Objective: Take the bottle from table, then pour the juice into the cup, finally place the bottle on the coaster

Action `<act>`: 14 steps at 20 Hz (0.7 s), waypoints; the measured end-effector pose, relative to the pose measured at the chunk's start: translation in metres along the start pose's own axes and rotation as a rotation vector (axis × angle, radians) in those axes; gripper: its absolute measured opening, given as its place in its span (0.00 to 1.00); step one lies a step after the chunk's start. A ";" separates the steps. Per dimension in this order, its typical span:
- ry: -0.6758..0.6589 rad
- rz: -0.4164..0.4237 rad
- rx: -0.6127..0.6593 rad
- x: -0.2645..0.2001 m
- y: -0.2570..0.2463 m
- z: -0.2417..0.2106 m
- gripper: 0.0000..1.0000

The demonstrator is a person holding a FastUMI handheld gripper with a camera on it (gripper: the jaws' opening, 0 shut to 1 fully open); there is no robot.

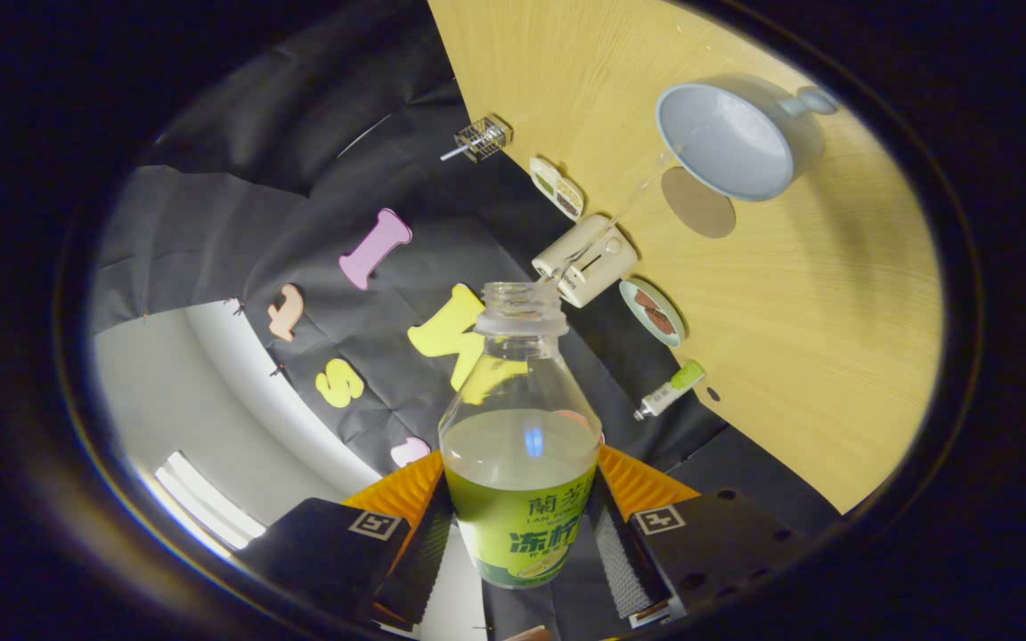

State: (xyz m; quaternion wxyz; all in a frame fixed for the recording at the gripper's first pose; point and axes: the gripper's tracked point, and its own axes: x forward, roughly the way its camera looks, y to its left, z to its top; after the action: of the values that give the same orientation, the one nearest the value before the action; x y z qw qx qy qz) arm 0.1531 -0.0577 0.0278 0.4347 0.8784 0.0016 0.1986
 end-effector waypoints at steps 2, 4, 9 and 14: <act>0.016 -0.001 0.018 0.000 0.000 -0.005 0.80; 0.019 0.010 0.047 0.000 -0.001 -0.007 0.79; -0.015 0.037 0.081 -0.006 0.004 0.008 0.79; -0.015 0.032 0.059 -0.007 0.005 0.008 0.79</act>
State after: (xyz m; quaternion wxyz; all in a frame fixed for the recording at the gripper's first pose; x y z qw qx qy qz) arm 0.1480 -0.0681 0.0252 0.4055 0.8921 -0.0099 0.1990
